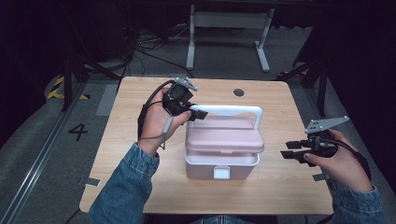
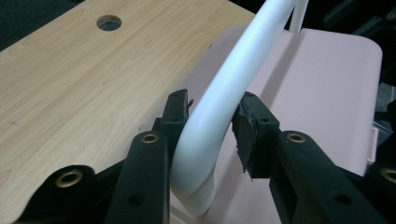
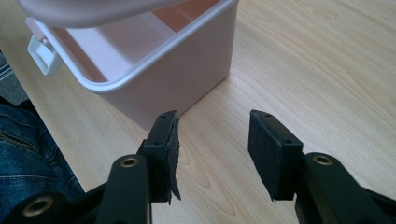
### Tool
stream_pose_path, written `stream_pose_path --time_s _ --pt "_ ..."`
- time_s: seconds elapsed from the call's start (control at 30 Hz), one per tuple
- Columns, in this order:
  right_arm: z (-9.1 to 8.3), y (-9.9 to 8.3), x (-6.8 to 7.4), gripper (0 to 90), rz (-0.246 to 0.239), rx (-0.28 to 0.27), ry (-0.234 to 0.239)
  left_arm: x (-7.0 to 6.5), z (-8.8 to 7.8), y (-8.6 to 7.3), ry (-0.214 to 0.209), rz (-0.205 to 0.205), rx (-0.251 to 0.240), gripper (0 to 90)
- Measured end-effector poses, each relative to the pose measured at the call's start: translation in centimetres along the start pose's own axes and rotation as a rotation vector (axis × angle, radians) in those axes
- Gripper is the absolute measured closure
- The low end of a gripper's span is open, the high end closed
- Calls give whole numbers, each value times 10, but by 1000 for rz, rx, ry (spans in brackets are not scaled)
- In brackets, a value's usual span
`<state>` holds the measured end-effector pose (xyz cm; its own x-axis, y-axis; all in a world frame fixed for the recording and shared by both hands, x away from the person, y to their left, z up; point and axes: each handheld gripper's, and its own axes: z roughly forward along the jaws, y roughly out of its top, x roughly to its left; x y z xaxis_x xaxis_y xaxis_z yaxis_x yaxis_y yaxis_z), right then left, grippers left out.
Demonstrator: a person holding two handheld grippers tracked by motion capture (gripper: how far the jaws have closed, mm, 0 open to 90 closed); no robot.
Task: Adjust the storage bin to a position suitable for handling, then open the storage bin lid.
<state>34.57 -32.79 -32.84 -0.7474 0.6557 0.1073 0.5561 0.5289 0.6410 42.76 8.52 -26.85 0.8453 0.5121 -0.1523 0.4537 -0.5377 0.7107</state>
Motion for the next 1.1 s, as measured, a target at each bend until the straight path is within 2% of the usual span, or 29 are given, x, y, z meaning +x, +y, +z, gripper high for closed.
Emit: stream_pose_path --time_s 0.1,0.3,0.47,0.57,0.7,0.9,0.97,1.1 --pt "-3 4 8 555 -23 -38 33 5 1 2 3 -17 -15 677" --pt "-3 9 16 577 -53 -80 27 10 2 2 -3 -42 -28 678" --pt "-1 16 27 633 -83 -99 47 12 2 4 2 -55 -30 678" --pt "2 20 34 668 -104 -112 60 11 2 4 9 -49 -25 678" --pt "9 25 42 755 -118 -127 101 10 2 4 15 -44 -25 678" --pt "19 32 49 884 -129 -145 121 9 2 3 16 -38 -23 678" --pt "21 33 49 900 -126 -167 125 8 2 2 25 -27 -18 676" --pt "23 35 49 900 -122 -170 123 2 2 1 53 3 -31 631"
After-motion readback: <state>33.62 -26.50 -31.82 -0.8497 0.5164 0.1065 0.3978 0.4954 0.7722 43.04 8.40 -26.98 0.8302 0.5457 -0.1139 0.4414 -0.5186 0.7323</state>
